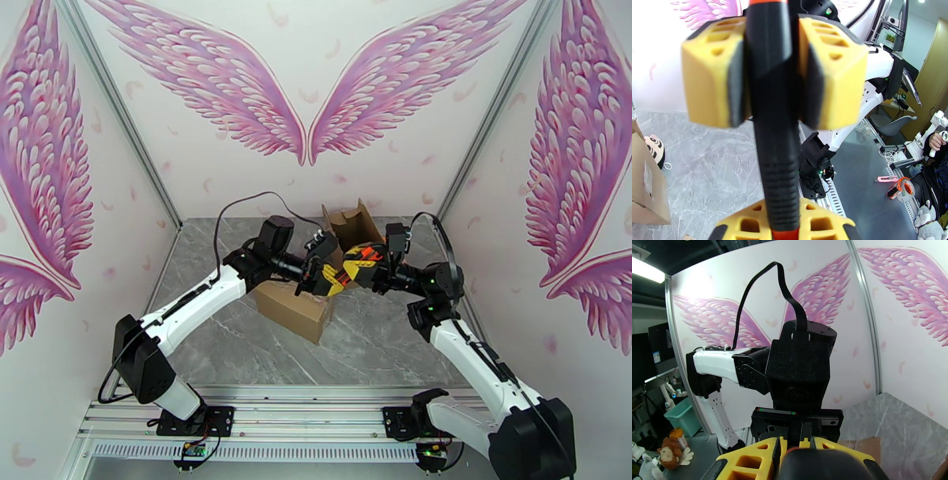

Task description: Unpack the express box

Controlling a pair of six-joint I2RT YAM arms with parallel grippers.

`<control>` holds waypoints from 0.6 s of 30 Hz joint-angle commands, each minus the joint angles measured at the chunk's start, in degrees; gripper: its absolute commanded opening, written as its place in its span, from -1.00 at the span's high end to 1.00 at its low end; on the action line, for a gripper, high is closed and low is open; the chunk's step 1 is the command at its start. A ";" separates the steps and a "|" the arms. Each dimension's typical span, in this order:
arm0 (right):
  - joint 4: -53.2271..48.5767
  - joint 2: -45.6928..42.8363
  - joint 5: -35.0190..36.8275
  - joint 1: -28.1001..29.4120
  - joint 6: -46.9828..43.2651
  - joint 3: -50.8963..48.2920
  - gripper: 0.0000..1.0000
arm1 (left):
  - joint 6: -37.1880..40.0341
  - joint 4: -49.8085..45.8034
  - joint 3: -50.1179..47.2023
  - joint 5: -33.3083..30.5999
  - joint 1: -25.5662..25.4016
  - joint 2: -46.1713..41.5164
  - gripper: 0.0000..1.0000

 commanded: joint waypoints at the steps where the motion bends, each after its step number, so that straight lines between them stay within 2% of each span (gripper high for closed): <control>1: -3.03 -0.86 1.67 0.54 -4.24 0.07 0.63 | 0.33 -1.86 2.27 0.82 0.02 0.45 0.70; 5: -1.56 -0.28 2.70 1.32 -4.86 -0.23 0.74 | 0.40 -2.49 2.45 0.46 -0.07 0.68 0.57; 10: -1.93 0.71 3.99 1.73 -5.93 0.35 0.76 | 0.74 -2.70 2.12 -4.53 0.32 -0.29 0.04; 13: -6.45 0.22 6.85 1.84 -9.79 0.70 0.76 | -1.45 -1.10 0.27 -13.86 1.99 -3.36 -0.39; 15: -12.36 -0.39 9.94 2.29 -14.36 1.56 0.79 | -6.65 2.68 -3.27 -23.27 4.31 -6.95 -0.95; 18: -20.98 -0.23 15.59 4.38 -22.27 3.01 0.82 | -11.57 5.13 -8.90 -34.08 8.05 -12.61 -0.98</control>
